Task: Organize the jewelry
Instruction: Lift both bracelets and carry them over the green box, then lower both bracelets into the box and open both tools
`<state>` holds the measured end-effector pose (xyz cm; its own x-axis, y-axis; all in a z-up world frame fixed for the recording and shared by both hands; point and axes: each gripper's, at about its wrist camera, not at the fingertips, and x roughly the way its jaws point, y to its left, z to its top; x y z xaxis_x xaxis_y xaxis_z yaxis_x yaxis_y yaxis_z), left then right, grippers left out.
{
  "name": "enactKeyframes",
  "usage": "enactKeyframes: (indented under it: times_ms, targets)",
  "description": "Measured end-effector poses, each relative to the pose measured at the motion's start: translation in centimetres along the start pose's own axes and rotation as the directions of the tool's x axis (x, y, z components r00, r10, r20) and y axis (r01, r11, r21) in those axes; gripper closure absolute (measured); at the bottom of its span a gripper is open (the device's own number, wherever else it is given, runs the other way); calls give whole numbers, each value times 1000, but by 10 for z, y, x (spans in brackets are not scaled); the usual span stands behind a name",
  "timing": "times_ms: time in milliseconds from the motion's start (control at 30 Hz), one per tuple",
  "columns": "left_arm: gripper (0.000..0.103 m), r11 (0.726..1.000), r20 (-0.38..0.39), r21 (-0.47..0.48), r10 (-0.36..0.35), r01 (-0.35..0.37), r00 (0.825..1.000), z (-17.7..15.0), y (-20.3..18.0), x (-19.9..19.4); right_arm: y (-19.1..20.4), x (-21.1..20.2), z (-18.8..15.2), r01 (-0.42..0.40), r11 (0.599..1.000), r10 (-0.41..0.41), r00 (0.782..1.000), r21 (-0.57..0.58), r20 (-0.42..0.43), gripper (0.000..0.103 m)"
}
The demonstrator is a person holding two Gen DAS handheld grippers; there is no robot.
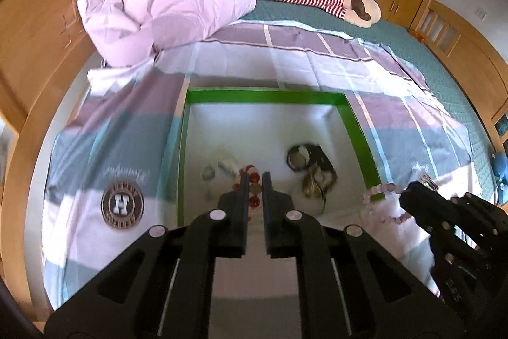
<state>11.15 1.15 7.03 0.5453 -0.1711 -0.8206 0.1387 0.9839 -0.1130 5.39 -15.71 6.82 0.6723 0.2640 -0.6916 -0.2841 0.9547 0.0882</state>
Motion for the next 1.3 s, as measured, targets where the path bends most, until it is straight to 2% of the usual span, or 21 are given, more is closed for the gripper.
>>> enactKeyframes:
  times_ms: [233, 500, 533, 600, 633, 667, 733, 800, 967, 1000, 1067, 1300]
  targets:
    - [95, 1000, -46, 0, 20, -20, 999, 15, 2, 45, -17, 59, -8, 44, 999, -42, 996, 20, -84, 95]
    - [95, 1000, -87, 4, 10, -10, 996, 9, -3, 76, -23, 78, -14, 73, 996, -66, 990, 47, -127, 93]
    - [94, 1000, -90, 8, 10, -9, 996, 8, -4, 77, -23, 78, -13, 83, 995, -76, 989, 50, -128, 87]
    - [93, 1000, -97, 15, 8, -7, 995, 6, -7, 80, -25, 71, -13, 99, 993, -91, 989, 63, -113, 47]
    - [87, 1000, -95, 15, 14, -12, 995, 6, -7, 81, -26, 66, -12, 99, 993, -92, 991, 68, -95, 43]
    - [76, 1000, -93, 19, 20, -19, 995, 5, -9, 79, -24, 59, -11, 99, 993, -94, 992, 63, -82, 43]
    - [64, 999, -74, 26, 38, -37, 996, 4, -11, 72, -22, 49, -10, 111, 993, -108, 992, 45, -69, 42]
    - [59, 998, -49, 29, 54, -53, 997, 3, -12, 61, -18, 38, -10, 127, 991, -126, 991, 33, -54, 31]
    - [32, 996, 22, 4, 90, -90, 996, -5, -15, 23, -11, 16, -13, 139, 989, -136, 989, 48, -48, 13]
    - [30, 995, 40, 7, 98, -98, 994, -8, -17, 14, -10, 12, -14, 134, 989, -131, 990, 58, -48, 13]
    - [15, 993, 65, 19, 112, -114, 992, -13, -19, 1, -8, 8, -16, 141, 988, -137, 989, 71, -53, 12]
    - [5, 993, 92, -2, 115, -115, 989, -27, -16, -23, 1, 4, -16, 160, 984, -153, 984, 76, -88, 12]
